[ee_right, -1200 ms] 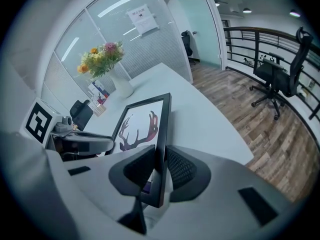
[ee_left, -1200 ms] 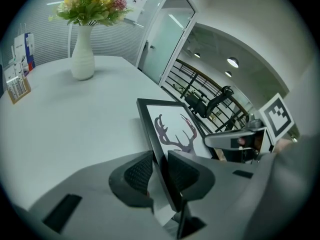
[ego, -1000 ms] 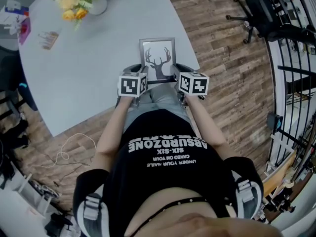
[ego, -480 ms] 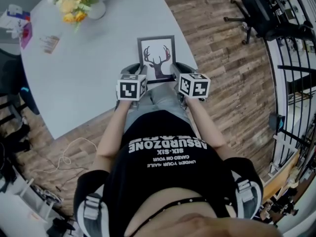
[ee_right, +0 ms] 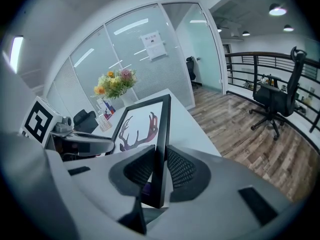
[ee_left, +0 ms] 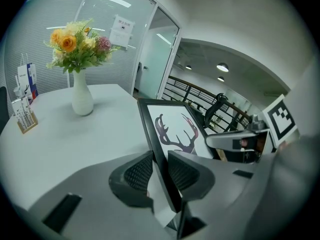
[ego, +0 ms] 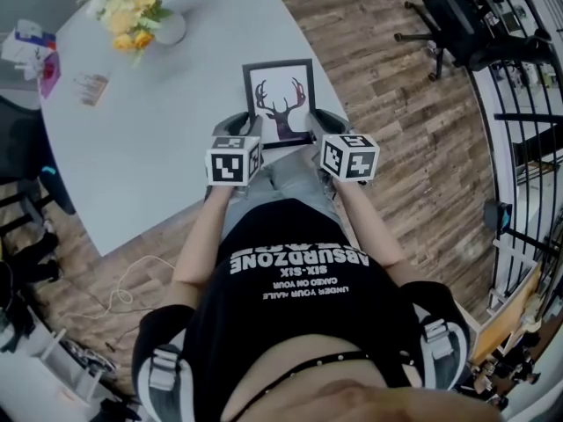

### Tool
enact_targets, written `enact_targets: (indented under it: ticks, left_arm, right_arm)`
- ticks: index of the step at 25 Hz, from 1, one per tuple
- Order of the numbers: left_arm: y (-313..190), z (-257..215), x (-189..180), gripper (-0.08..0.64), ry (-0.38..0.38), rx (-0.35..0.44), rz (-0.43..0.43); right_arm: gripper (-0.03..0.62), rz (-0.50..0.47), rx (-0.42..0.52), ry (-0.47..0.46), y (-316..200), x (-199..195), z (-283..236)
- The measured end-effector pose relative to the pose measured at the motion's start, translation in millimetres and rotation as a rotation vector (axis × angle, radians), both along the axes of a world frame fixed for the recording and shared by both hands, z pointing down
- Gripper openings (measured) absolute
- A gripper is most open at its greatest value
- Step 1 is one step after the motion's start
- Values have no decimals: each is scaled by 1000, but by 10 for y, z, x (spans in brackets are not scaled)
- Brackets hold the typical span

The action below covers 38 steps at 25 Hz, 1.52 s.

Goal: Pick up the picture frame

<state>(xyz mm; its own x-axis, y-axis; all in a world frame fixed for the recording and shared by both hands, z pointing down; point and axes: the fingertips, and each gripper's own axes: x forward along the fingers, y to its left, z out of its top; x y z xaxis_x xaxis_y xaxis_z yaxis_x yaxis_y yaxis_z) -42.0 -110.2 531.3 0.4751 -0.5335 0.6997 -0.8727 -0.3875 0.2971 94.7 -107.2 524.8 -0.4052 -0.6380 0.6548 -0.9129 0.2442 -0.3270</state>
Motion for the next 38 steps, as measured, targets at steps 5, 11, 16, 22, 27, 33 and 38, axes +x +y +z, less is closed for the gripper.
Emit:
enact_targets:
  ticks: [5,11,16,22,27,33,38]
  left_arm:
    - [-58,-130,-12,106,6,38,-11]
    - [-77,-303,-13,106,7,81,-19]
    - [-78,-430,-24,106,2,131,-35]
    - [-76,-521,-22,106,14,151,-37]
    - [-84,-599,-1,106,23,166,-36]
    - [-66,-658,0,106,23,179,-41]
    - [-51,-630,-11,105,17,176,-41]
  right_arm:
    - [86,5,43,0,-49,-8,-148]
    - [86,2,89,0,-59,-12,-326]
    - [86,2,130,17,-70,-23,-453]
    - [85,1,151,23,-58,-23,-557]
    - [84,8,160,25,-52,-13,-600]
    - [84,3,165,26,-40,-10,-654]
    - [84,0,163,33,-36,-11,-654]
